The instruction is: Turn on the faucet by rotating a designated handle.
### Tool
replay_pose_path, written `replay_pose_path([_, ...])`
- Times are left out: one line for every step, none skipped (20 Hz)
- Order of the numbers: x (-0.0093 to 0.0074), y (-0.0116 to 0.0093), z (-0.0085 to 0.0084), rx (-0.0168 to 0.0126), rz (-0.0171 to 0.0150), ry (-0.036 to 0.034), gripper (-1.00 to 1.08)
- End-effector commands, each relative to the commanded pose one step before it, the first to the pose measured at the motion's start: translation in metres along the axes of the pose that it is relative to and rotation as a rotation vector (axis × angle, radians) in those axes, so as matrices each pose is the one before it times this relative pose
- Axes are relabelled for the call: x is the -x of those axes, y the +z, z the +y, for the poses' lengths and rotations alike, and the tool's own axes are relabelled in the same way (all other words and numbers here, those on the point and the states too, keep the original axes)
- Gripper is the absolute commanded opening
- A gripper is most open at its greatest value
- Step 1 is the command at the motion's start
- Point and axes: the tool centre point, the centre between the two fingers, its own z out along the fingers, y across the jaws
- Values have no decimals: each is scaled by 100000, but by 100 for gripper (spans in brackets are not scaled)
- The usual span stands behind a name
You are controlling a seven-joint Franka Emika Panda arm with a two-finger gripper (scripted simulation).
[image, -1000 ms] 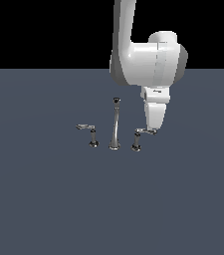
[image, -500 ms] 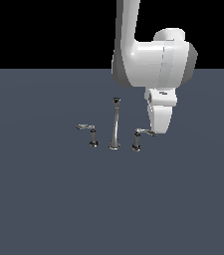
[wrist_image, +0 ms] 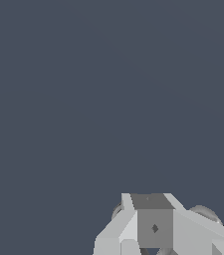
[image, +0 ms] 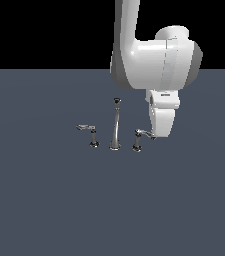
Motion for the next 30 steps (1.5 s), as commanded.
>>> replay_pose_path([469, 15, 1313, 1198, -216, -323, -100])
replay_pose_path([73, 2, 342, 62, 3, 30, -100])
replay_pose_path([73, 1, 343, 62, 3, 30, -100])
replay_pose_path([74, 1, 345, 62, 3, 30, -100])
replay_pose_path([71, 8, 346, 76, 4, 37, -100])
replay_pose_path([79, -9, 350, 44, 2, 21, -100])
replay_pose_path([69, 14, 349, 88, 5, 43, -100])
replay_pose_path([80, -10, 353, 44, 2, 21, -100])
replay_pose_path([73, 7, 352, 76, 4, 37, -100])
replay_pose_path([0, 0, 0, 0, 0, 0, -100])
replay_pose_path([-868, -33, -443, -425, 317, 1272, -100])
replay_pose_path([465, 2, 224, 42, -26, -109, -100])
replay_pose_path([467, 2, 225, 42, -27, -109, -100])
replay_pose_path([469, 2, 226, 42, -27, -109, -100])
replay_pose_path([471, 2, 226, 42, -27, -109, -100])
replay_pose_path([474, 2, 227, 42, -27, -109, -100])
replay_pose_path([476, 2, 228, 42, -27, -109, -100])
replay_pose_path([478, 1, 229, 42, -27, -109, -100])
replay_pose_path([481, 1, 229, 42, -27, -109, -100])
replay_pose_path([483, 1, 230, 42, -28, -109, -100])
replay_pose_path([495, 4, 229, 48, -32, -125, -100])
replay_pose_path([481, -3, 230, 34, -24, -88, -100])
replay_pose_path([0, 0, 0, 0, 0, 0, -100])
replay_pose_path([-2655, -36, -282, -272, 743, 4042, -100])
replay_pose_path([661, 1, -127, 27, -68, -365, -100])
replay_pose_path([663, 1, -127, 27, -69, -371, -100])
replay_pose_path([658, 1, -127, 26, -68, -365, -100])
replay_pose_path([657, 1, -127, 26, -68, -365, -100])
replay_pose_path([655, 1, -127, 26, -68, -365, -100])
replay_pose_path([650, 1, -127, 26, -67, -358, -100])
